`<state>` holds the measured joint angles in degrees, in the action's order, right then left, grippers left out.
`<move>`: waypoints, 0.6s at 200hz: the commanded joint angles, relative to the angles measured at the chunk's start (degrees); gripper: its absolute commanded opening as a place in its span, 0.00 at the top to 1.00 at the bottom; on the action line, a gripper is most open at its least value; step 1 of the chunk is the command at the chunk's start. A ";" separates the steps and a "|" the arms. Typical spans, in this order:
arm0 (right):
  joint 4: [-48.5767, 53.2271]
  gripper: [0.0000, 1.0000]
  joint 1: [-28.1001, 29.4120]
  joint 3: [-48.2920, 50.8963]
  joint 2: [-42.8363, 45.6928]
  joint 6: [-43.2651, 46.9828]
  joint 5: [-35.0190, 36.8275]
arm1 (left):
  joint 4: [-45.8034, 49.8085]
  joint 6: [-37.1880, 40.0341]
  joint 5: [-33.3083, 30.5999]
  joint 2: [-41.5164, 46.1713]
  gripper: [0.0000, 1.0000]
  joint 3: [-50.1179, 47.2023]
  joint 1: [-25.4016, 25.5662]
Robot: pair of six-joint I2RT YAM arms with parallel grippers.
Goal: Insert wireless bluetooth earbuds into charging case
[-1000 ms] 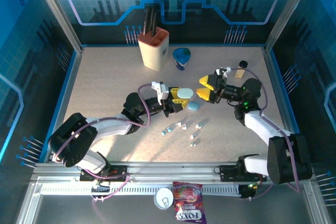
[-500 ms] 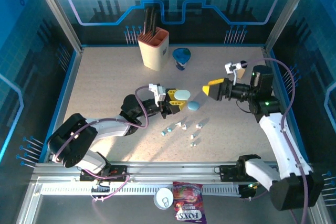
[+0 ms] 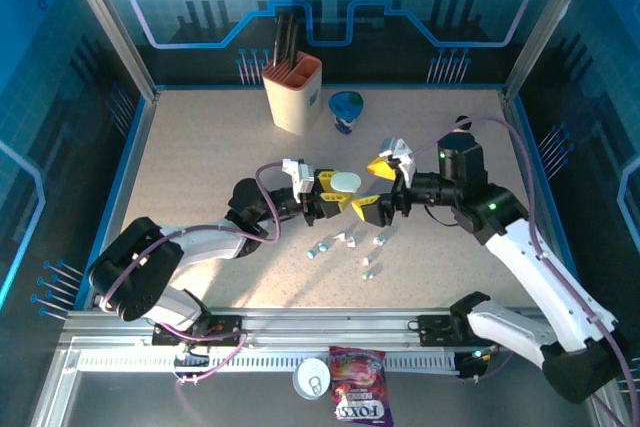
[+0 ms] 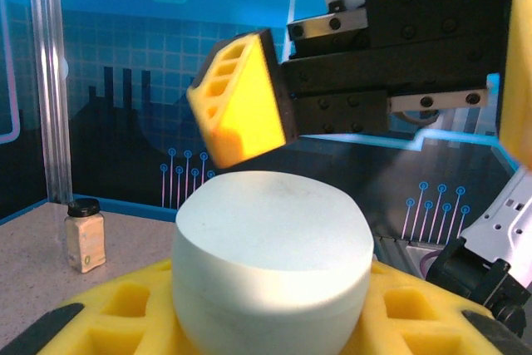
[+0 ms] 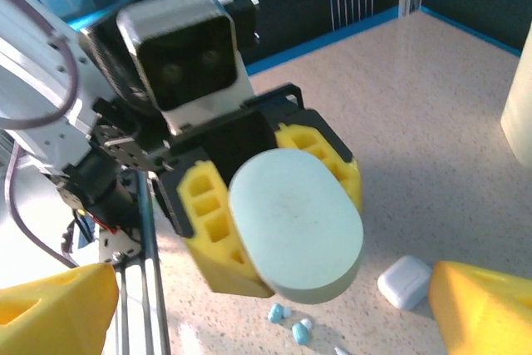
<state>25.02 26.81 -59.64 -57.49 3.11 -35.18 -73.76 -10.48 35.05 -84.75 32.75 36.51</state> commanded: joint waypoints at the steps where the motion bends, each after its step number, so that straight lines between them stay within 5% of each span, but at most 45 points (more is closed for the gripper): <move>1: 2.65 0.04 1.74 -3.30 -2.51 2.38 4.84 | -0.86 -0.08 1.99 0.38 0.63 1.27 -0.69; 120: -5.72 0.05 2.48 -3.20 -4.37 -5.49 17.03 | -0.73 0.24 3.53 1.31 0.62 -0.23 -1.65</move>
<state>23.24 29.15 -62.48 -62.52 1.13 -21.80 -72.53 -10.61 35.88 -84.75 32.73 35.03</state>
